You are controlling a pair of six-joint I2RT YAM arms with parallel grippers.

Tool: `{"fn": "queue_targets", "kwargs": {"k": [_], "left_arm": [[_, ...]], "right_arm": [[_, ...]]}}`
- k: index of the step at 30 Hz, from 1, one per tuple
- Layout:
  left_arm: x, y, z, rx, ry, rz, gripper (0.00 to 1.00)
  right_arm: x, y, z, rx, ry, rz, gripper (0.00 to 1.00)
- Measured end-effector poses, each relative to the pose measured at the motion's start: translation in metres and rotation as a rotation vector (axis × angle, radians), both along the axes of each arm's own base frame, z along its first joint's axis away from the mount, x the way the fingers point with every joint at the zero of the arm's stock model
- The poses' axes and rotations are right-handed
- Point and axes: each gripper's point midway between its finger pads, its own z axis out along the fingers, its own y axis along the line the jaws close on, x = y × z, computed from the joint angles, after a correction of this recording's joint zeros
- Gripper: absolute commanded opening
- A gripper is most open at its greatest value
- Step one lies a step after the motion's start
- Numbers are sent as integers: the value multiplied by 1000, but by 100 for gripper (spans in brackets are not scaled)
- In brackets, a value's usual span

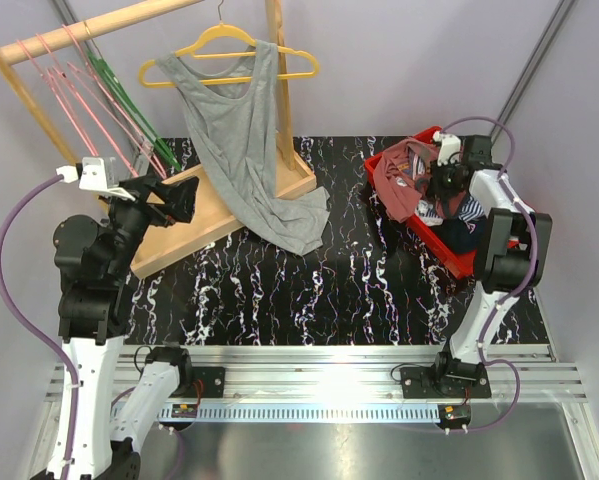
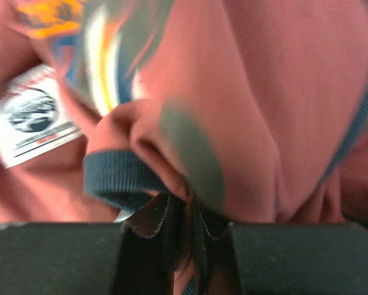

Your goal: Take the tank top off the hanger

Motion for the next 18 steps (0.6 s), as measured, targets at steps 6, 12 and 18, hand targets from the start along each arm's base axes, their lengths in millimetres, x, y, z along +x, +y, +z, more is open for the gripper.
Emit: {"fn": "queue_targets", "kwargs": {"k": [6, 12, 18], "left_arm": [[0, 0, 0, -9, 7, 3, 99], [-4, 1, 1, -27, 7, 10, 99], [-9, 4, 4, -29, -3, 21, 99]], "right_arm": [[-5, -4, -41, -29, 90, 26, 33], [-8, -3, -40, -46, 94, 69, 53], [-22, -8, -13, -32, 108, 150, 77]]}}
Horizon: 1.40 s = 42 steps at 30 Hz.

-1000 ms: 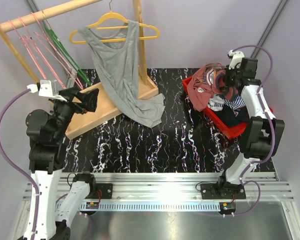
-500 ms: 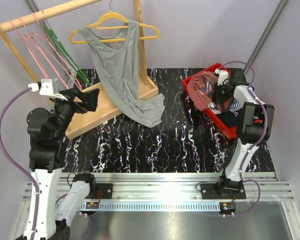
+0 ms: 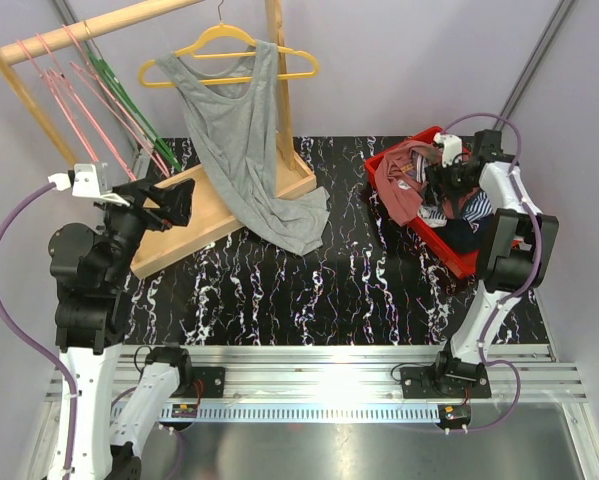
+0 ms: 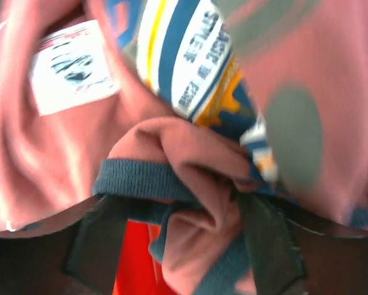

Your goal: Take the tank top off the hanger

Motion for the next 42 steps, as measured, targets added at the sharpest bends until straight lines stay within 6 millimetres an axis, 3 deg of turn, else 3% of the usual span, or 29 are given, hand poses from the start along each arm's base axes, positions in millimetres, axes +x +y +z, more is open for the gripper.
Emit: {"fn": "queue_targets", "kwargs": {"k": [5, 9, 13, 16, 19, 22, 28, 33, 37, 38, 40, 42], "left_arm": [[-2, 0, 1, -3, -6, 0, 99], [-3, 0, 2, -4, -7, 0, 99], [-3, 0, 2, -4, -8, 0, 99], [-3, 0, 2, -4, -7, 0, 99], [-2, 0, 2, -4, -7, 0, 99], [-3, 0, 2, -4, -8, 0, 99], [-8, 2, 2, -11, -11, 7, 99], [-12, 2, 4, -20, -18, 9, 99], [-11, 2, 3, -20, -17, 9, 99], [-11, 2, 3, -20, -17, 9, 99], [-11, 2, 3, -20, -17, 9, 99], [-11, 2, 3, -20, -17, 9, 99]], "right_arm": [[-12, 1, 56, 11, -60, 104, 84], [-23, 13, 98, 28, -126, 176, 85], [-38, 39, 114, 47, -142, 270, 84], [-48, 79, 107, 37, -127, 369, 84], [-57, 127, 85, -2, -92, 452, 82], [-56, 148, 63, -98, -78, 452, 81], [-24, 123, 44, -295, -134, 300, 76], [-15, 106, 33, -371, -137, 231, 66], [-15, 102, 28, -387, -123, 211, 49], [-15, 102, 27, -386, -121, 206, 38], [-16, 102, 27, -382, -118, 201, 27], [-17, 102, 26, -378, -110, 197, 10]]}}
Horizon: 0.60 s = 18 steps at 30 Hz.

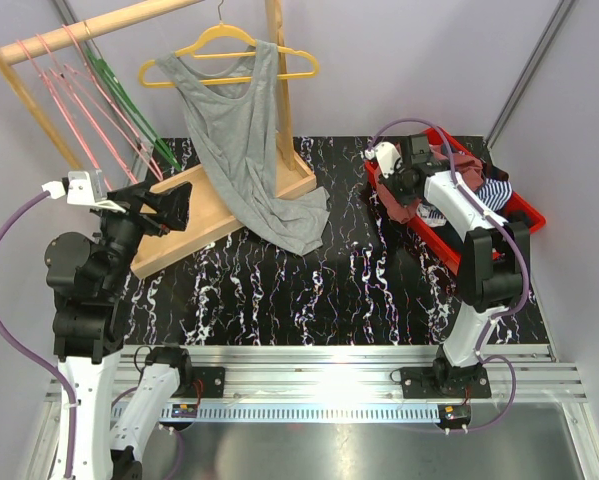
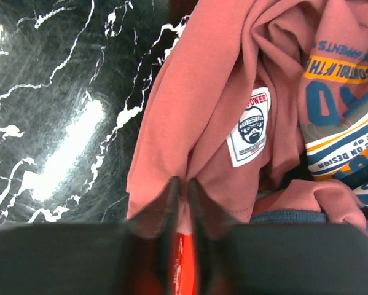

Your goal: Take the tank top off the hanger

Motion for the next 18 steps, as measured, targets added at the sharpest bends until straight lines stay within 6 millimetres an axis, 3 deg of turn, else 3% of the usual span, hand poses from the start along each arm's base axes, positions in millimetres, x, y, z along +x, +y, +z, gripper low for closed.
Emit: {"fn": "queue_targets", "kwargs": {"k": [3, 9, 12, 15, 18], "left_arm": [[0, 0, 0, 0, 1, 0, 99], [1, 1, -5, 0, 14, 4, 99], [1, 1, -6, 0, 19, 5, 99], [1, 1, -7, 1, 24, 7, 99], [1, 1, -7, 1, 24, 7, 99]], "right_arm": [[-3, 1, -2, 12, 14, -10, 0], [1, -7, 3, 39, 5, -50, 0], [14, -27, 16, 51, -38, -107, 0], [32, -62, 28, 52, -98, -193, 0], [45, -91, 24, 43, -121, -257, 0]]}}
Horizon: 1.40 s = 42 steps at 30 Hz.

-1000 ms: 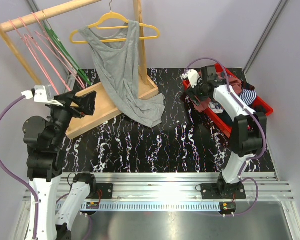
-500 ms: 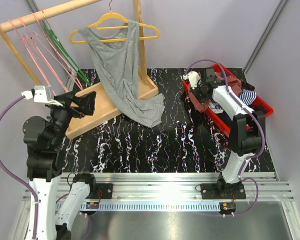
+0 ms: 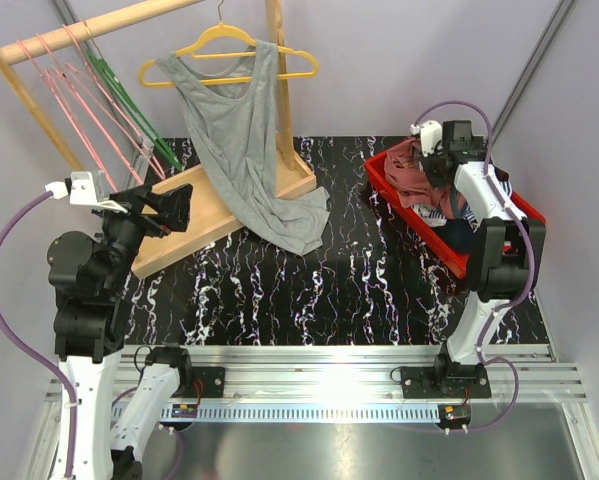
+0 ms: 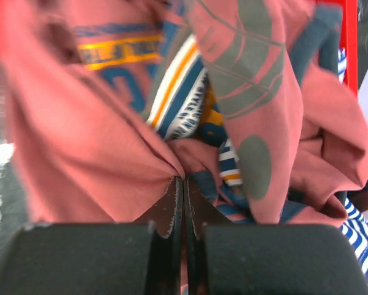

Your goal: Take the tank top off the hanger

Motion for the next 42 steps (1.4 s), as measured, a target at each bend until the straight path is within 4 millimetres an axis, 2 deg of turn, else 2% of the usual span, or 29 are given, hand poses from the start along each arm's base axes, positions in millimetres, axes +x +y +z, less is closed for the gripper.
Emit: {"fn": "queue_targets", "kwargs": {"k": [3, 10, 14, 17, 18, 19, 21, 24, 27, 28, 30, 33, 37, 42], "left_arm": [[0, 0, 0, 0, 0, 0, 99], [0, 0, -1, 0, 4, 1, 99], [0, 1, -2, 0, 8, 4, 99], [0, 1, -2, 0, 8, 4, 99], [0, 1, -2, 0, 8, 4, 99], [0, 1, -2, 0, 8, 4, 99], [0, 1, -2, 0, 9, 4, 99], [0, 1, -2, 0, 9, 4, 99], [0, 1, -2, 0, 9, 4, 99], [0, 1, -2, 0, 9, 4, 99], [1, 1, -2, -1, 9, 4, 99], [3, 0, -3, -1, 13, 3, 99], [10, -1, -7, 0, 32, -1, 99], [18, -2, -13, -3, 60, -5, 99]], "right_arm": [[3, -16, -22, -2, 27, -32, 0], [-7, -7, -72, 20, 105, 2, 0], [-10, -5, -80, 30, 108, 10, 1], [-10, -3, -82, 38, 109, 16, 7], [-10, -3, -81, 38, 110, 19, 10], [-11, -3, -81, 37, 109, 21, 17], [-12, -2, -79, 38, 112, 25, 24], [-17, 1, -71, 56, 130, 38, 39], [-19, 5, -56, 80, 140, 51, 53], [-19, 6, -48, 88, 139, 58, 56], [-18, 10, -31, 112, 132, 74, 68], [-15, 21, 2, 153, 102, 124, 80], [-15, 40, 42, 221, 61, 209, 88], [-25, 65, 67, 327, 62, 316, 90]]}}
